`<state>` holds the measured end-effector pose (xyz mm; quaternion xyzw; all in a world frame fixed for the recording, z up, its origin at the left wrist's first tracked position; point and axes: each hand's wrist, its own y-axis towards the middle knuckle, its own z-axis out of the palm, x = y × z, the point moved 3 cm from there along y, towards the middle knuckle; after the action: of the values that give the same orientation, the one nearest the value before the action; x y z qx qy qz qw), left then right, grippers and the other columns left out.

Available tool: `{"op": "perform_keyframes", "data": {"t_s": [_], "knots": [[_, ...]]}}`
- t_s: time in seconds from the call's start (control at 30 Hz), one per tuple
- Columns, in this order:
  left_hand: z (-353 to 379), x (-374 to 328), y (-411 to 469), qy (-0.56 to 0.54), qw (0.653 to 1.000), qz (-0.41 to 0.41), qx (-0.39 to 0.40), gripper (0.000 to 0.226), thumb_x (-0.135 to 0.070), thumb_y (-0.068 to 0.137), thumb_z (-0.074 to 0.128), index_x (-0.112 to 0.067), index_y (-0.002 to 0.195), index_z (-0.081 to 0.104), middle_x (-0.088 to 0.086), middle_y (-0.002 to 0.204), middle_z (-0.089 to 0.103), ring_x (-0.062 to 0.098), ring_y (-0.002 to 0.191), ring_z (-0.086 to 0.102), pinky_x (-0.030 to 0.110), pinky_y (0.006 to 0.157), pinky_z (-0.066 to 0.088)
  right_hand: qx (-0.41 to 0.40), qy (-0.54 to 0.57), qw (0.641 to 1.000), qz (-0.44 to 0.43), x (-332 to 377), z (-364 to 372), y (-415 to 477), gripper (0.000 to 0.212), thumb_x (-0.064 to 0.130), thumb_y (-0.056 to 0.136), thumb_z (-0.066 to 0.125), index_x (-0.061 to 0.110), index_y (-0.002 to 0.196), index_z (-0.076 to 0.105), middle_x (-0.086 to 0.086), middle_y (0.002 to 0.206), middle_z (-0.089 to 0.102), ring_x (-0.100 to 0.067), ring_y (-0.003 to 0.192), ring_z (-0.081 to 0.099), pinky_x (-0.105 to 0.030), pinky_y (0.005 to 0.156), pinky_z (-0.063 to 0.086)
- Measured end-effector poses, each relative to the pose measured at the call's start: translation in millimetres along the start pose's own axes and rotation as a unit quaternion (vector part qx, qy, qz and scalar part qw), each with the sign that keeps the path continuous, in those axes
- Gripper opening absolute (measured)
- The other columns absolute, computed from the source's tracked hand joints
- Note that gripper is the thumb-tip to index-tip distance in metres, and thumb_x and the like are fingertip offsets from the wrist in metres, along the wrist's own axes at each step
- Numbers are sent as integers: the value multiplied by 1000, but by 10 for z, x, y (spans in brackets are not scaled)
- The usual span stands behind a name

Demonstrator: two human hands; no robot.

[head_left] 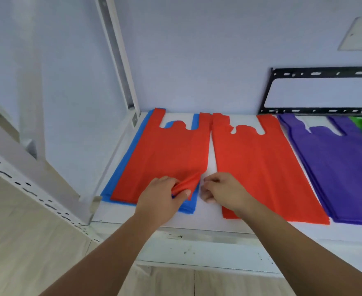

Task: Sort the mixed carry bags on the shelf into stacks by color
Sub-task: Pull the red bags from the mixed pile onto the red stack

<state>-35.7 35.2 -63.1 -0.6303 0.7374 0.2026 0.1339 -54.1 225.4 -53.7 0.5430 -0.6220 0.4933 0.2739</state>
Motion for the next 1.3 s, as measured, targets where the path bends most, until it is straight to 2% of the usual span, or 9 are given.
{"op": "perform_keyframes", "data": {"t_s": [0.33, 0.53, 0.83, 0.93, 1.0, 1.1, 1.17, 1.23, 1.3], "knots": [[-53, 205, 173, -96, 994, -11, 41, 41, -53, 96, 46, -18, 85, 66, -2, 78, 68, 22, 78, 63, 41, 73, 49, -73, 22, 997, 20, 32, 147, -42, 27, 28, 82, 52, 3, 71, 58, -6, 63, 56, -18, 56, 50, -36, 60, 44], [-124, 156, 101, -153, 987, 4, 56, 35, -54, 94, 51, -24, 95, 69, -10, 87, 70, 6, 81, 63, 32, 78, 51, 92, 293, 935, 178, 248, 368, -95, 68, 66, 87, 53, 5, 116, 64, -20, 108, 73, -33, 97, 72, -46, 89, 57], [-174, -38, -428, -128, 964, 232, -5, 18, -34, 97, 48, -26, 94, 65, -19, 94, 64, 0, 92, 58, 26, 83, 49, -34, 344, 922, 173, 354, 402, 73, 19, 9, 96, 54, 5, 114, 61, -12, 93, 69, -23, 79, 67, -35, 60, 58], [-110, 285, -274, -118, 985, 128, 2, 34, -16, 88, 48, -26, 115, 67, -18, 119, 64, 1, 111, 56, 22, 101, 42, -35, 392, 905, 162, 389, 181, 56, 19, 7, 95, 55, 7, 112, 61, -12, 91, 70, -21, 75, 69, -33, 54, 61], [-207, 495, -159, -179, 983, -41, -6, 22, -6, 88, 49, -19, 94, 66, -6, 90, 66, 13, 82, 60, 32, 83, 50, -26, 381, 909, 167, 356, 0, -2, 19, 6, 92, 59, 6, 111, 64, -12, 91, 72, -20, 72, 73, -32, 55, 61], [-352, 724, 1, -483, 824, -296, -9, 11, -16, 94, 59, -12, 87, 66, 12, 86, 72, 24, 83, 70, 46, 87, 57, -10, 252, 948, 196, 211, -214, -114, 17, 8, 89, 64, 7, 106, 66, -9, 81, 75, -18, 66, 72, -30, 55, 60], [-324, 731, 67, -608, 703, -359, 84, 46, -51, 96, 52, -10, 106, 71, 15, 103, 75, 31, 101, 71, 51, 96, 54, 10, 140, 967, 212, 115, -247, -167, 18, 6, 87, 64, 3, 105, 66, -14, 80, 75, -26, 66, 73, -41, 64, 60], [-280, 678, 83, -552, 750, -333, 148, 50, -60, 90, 55, -16, 106, 74, 9, 104, 77, 27, 102, 72, 50, 98, 52, 12, 69, 975, 212, 81, -204, -170, 23, 5, 84, 66, -1, 106, 64, -23, 91, 74, -37, 81, 73, -58, 80, 57], [-253, 643, 105, -370, 880, -260, 144, 30, -45, 90, 60, -19, 95, 74, 3, 95, 77, 23, 92, 72, 43, 93, 54, -27, -28, 984, 177, 81, -156, -126, 30, 18, 88, 66, 0, 112, 60, -22, 105, 71, -37, 95, 70, -46, 87, 56]]}}
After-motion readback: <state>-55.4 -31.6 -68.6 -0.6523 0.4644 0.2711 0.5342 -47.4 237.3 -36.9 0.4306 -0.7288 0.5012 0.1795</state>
